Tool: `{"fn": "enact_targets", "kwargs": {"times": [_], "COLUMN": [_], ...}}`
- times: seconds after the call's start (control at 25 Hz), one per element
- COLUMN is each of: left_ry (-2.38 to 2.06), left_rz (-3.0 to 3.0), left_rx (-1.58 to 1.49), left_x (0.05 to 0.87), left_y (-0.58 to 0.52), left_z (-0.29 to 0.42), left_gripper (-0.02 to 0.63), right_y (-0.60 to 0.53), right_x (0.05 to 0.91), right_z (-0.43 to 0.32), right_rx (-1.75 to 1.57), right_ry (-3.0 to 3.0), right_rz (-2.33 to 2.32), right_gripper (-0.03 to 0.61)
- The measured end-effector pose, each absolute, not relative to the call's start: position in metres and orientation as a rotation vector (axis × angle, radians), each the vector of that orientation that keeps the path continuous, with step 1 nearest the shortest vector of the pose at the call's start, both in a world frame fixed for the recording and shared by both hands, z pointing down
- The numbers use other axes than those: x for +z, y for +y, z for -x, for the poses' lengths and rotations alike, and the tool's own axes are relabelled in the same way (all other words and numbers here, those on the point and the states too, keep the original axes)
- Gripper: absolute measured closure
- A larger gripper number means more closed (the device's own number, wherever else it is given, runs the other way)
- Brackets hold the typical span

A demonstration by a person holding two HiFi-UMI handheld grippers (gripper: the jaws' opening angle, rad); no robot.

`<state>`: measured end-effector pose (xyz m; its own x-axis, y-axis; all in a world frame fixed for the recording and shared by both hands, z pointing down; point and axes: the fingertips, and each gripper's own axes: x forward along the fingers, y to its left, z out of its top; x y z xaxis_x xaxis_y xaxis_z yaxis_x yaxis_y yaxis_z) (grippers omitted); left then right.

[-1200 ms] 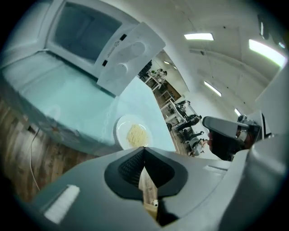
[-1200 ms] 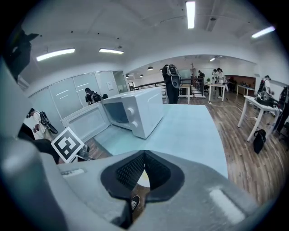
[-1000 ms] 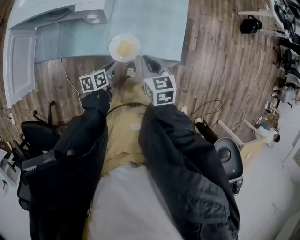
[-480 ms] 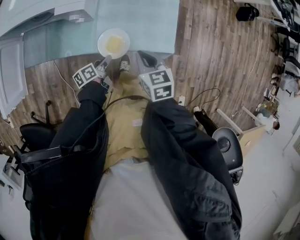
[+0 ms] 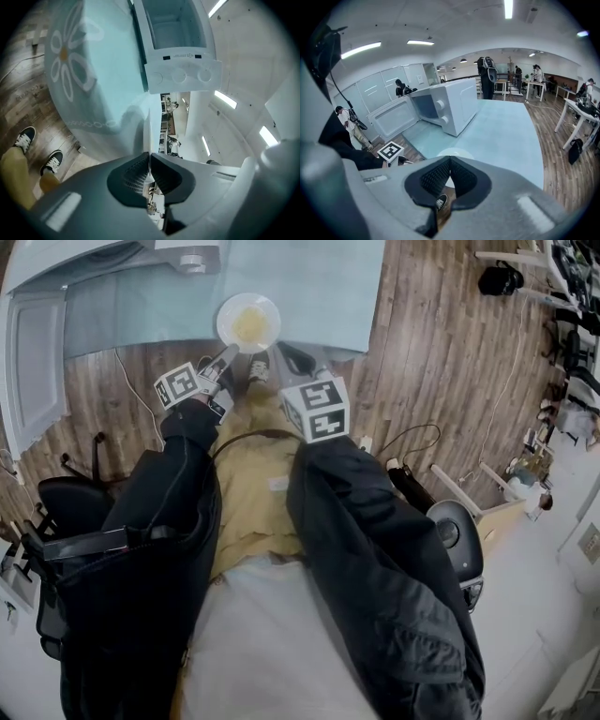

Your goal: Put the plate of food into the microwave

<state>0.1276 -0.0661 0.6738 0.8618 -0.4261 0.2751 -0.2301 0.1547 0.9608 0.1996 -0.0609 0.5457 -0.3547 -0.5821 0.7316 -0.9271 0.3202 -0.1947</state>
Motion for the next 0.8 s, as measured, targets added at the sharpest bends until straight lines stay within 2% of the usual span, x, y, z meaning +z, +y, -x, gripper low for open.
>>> {"fn": "enact_targets", "kwargs": {"times": [0.12, 0.4, 0.8], "left_ry": [-0.564, -0.612, -0.689], "left_rz": [-1.419, -1.399, -1.378], "left_rx": [-0.202, -0.361, -0.539], "left_x": [0.67, 0.656, 0.634], "left_y": [-0.068, -0.089, -0.13], "left_z": [-0.115, -0.017, 0.067], "left_gripper": [0.603, 0.604, 0.606], "right_y": [-0.064, -0.085, -0.114], "right_x": [0.547, 0.546, 0.547], "right_z": [-0.191, -0.103, -0.035], "right_rx": [0.817, 0.778, 0.74], "right_ry": [-2.063, -2.11, -2.153], "right_rz": [-1.294, -1.201, -1.094], "right_gripper": [0.58, 0.58, 0.58]}}
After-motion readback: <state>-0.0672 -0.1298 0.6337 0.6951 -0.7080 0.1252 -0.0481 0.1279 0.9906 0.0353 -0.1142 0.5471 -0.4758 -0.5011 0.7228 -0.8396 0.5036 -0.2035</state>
